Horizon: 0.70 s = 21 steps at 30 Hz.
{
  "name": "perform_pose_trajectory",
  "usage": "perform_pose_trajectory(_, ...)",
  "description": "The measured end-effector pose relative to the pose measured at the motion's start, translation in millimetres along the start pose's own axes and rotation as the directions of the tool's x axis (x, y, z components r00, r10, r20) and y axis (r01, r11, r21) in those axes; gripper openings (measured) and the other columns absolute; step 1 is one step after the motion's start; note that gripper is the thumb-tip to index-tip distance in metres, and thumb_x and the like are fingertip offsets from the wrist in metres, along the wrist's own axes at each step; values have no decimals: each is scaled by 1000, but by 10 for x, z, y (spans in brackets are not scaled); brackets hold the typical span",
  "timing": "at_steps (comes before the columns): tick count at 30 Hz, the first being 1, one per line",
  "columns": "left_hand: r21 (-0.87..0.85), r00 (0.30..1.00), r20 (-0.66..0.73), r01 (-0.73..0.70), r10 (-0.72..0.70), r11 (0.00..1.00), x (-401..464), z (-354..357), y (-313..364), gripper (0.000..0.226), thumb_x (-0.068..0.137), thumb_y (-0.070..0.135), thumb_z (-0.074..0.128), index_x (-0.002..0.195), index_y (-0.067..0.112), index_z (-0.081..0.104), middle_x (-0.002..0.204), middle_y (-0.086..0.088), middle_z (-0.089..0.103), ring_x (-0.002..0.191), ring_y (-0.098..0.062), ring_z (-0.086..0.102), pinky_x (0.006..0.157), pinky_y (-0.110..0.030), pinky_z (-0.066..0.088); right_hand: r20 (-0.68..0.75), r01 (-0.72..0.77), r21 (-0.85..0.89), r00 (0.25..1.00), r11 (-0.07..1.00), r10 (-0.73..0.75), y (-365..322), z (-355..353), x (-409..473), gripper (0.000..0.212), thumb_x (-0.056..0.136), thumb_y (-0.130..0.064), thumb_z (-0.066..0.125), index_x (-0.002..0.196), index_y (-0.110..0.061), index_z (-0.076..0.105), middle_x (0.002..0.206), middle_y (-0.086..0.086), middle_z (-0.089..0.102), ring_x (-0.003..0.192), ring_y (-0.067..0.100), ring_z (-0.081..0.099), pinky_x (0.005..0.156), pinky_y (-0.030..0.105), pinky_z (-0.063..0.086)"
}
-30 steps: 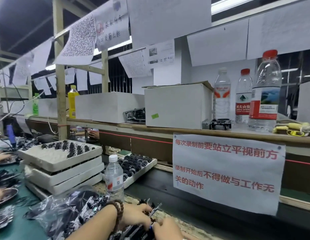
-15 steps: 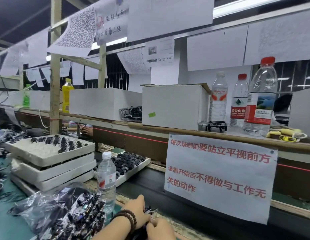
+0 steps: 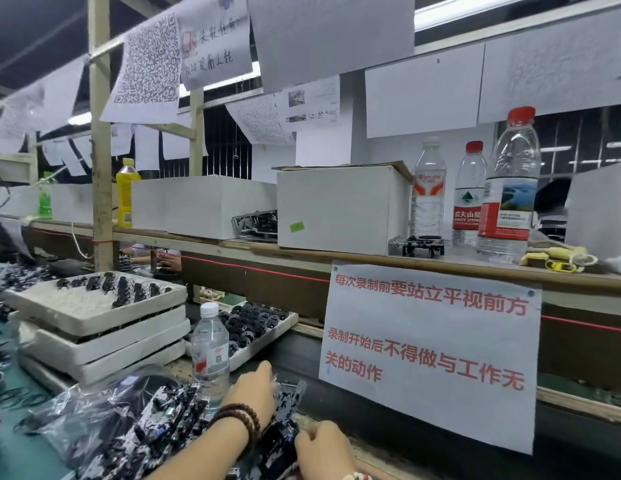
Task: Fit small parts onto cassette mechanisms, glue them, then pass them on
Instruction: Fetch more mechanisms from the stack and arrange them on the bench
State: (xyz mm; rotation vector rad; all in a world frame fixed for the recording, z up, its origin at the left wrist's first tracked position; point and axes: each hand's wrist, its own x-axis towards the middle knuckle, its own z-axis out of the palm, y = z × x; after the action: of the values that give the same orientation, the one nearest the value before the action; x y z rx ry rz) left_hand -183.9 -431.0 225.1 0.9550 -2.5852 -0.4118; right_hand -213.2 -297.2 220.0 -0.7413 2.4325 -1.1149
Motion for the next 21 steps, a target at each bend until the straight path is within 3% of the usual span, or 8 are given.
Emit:
perform_pose_trajectory(2, -60, 999, -34, 27, -29, 998, 30, -51, 39, 13, 97, 27, 39, 86, 20, 36, 85, -2, 60, 74, -18, 58, 72, -32, 52, 1, -23, 88, 1000, 996, 23, 9, -86, -36, 32, 92, -20, 42, 60, -17, 41, 83, 3, 57, 75, 19, 61, 63, 21, 48)
perform_pose_trajectory(4, -100, 998, -36, 39, -43, 994, 45, -114, 81, 15, 97, 25, 40, 84, 20, 36, 79, -1, 56, 69, -18, 56, 69, -32, 53, 20, -60, 215, 998, 975, 57, 7, -176, -117, 36, 94, -18, 43, 59, -14, 40, 91, 8, 60, 67, 20, 68, 44, 16, 46)
perform_pose_trajectory(5, -111, 998, -40, 41, -46, 993, 50, -150, 101, 16, 98, 25, 40, 83, 19, 36, 77, 0, 55, 65, -16, 53, 64, -31, 51, 33, -75, 270, 997, 960, 69, 0, -223, -153, 36, 95, -16, 43, 59, -12, 40, 93, 11, 59, 62, 19, 68, 43, 16, 47)
perform_pose_trajectory(7, -138, 996, -65, 44, -53, 989, 40, -222, 143, 17, 98, 26, 38, 83, 19, 36, 73, 0, 51, 58, -14, 48, 54, -27, 44, 40, -72, 366, 997, 928, 61, -8, -307, -218, 34, 95, -14, 43, 61, -11, 39, 86, 12, 56, 54, 16, 65, 63, 27, 57)
perform_pose_trajectory(9, -154, 995, -87, 39, -53, 987, 8, -304, 197, 15, 98, 23, 38, 84, 17, 35, 69, 0, 47, 56, -13, 44, 49, -27, 37, 29, -39, 400, 999, 916, 31, -22, -394, -286, 33, 95, -14, 44, 63, -13, 36, 77, 9, 50, 54, 17, 65, 77, 33, 51)
perform_pose_trajectory(14, -172, 989, -138, 24, -48, 985, -171, -512, 396, 21, 98, 26, 38, 79, 20, 33, 65, -2, 48, 52, -14, 45, 44, -25, 32, 26, -25, 515, 1000, 857, 14, -44, -609, -535, 18, 96, -12, 44, 78, -8, 42, 84, 14, 53, 52, 15, 64, 80, 40, 54)
perform_pose_trajectory(17, -221, 986, -160, 11, -48, 975, -294, -671, 544, 29, 98, 27, 38, 71, 21, 29, 68, -4, 48, 56, -16, 44, 51, -28, 34, 22, -18, 597, 1000, 802, 6, -81, -774, -737, 14, 97, -10, 42, 84, -8, 44, 89, 15, 50, 55, 14, 62, 67, 30, 56)
perform_pose_trajectory(21, -245, 988, -153, -39, 1, 969, -532, -878, 778, 19, 97, 30, 41, 85, 15, 39, 85, -11, 56, 77, -27, 54, 71, -33, 43, -3, -19, 709, 1000, 705, 29, -53, -1041, -1050, 29, 97, -7, 42, 71, -1, 52, 78, 14, 62, 62, 20, 63, 48, 20, 55)
